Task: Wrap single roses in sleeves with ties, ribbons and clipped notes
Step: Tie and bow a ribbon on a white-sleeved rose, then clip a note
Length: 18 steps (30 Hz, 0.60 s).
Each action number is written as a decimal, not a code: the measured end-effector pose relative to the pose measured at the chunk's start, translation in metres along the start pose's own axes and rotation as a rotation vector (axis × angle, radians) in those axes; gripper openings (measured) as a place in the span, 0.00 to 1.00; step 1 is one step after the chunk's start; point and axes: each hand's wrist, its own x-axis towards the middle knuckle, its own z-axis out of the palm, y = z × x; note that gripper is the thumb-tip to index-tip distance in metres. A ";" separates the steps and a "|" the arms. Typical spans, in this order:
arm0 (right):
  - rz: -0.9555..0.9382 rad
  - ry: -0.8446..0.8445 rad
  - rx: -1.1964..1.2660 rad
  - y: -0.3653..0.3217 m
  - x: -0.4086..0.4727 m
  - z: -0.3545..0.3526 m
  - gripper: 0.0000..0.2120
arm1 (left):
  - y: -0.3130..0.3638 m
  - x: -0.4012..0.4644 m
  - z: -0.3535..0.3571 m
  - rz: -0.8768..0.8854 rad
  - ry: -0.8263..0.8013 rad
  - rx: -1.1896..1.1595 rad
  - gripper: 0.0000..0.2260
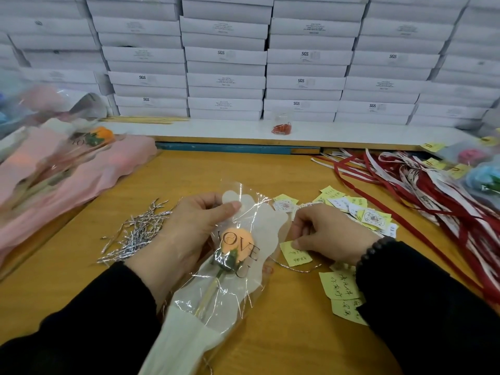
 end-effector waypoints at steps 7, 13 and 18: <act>0.079 0.123 0.257 0.004 0.000 -0.012 0.05 | 0.003 0.002 -0.002 -0.026 0.000 0.009 0.16; 0.058 0.310 0.507 0.001 0.004 -0.018 0.04 | 0.002 0.002 -0.002 -0.064 -0.012 0.039 0.16; -0.046 0.365 0.703 -0.011 0.009 -0.018 0.08 | 0.006 0.004 0.001 -0.103 -0.073 0.153 0.12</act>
